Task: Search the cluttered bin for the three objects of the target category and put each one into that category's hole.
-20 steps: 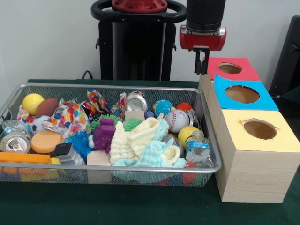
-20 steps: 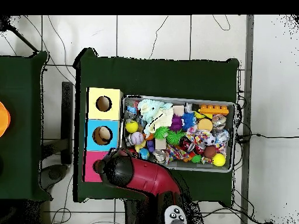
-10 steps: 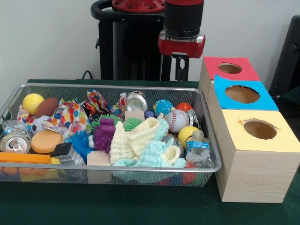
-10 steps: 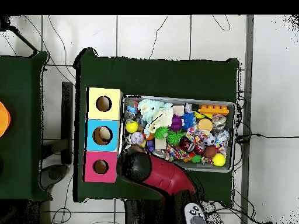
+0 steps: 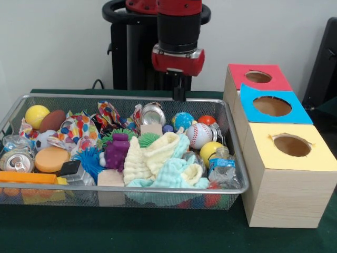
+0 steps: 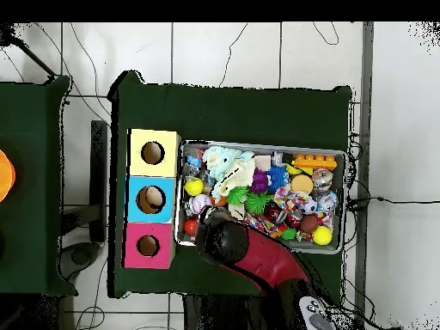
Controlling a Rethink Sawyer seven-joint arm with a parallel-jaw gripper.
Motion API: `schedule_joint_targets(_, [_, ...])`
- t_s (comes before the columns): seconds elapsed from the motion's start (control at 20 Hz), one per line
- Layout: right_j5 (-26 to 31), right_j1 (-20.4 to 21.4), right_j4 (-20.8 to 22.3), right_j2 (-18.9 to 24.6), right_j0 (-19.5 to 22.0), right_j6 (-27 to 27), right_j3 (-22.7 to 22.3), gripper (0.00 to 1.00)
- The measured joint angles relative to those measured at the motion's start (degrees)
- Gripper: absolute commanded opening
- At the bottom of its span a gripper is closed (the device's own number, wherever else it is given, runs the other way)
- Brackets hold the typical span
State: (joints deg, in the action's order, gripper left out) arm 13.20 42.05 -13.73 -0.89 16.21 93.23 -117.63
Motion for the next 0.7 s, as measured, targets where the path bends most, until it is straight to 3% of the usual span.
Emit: schedule_joint_targets(0.7, [-1.9, -7.2, -0.1, 0.1, 2.6, 0.0, 4.8, 0.00])
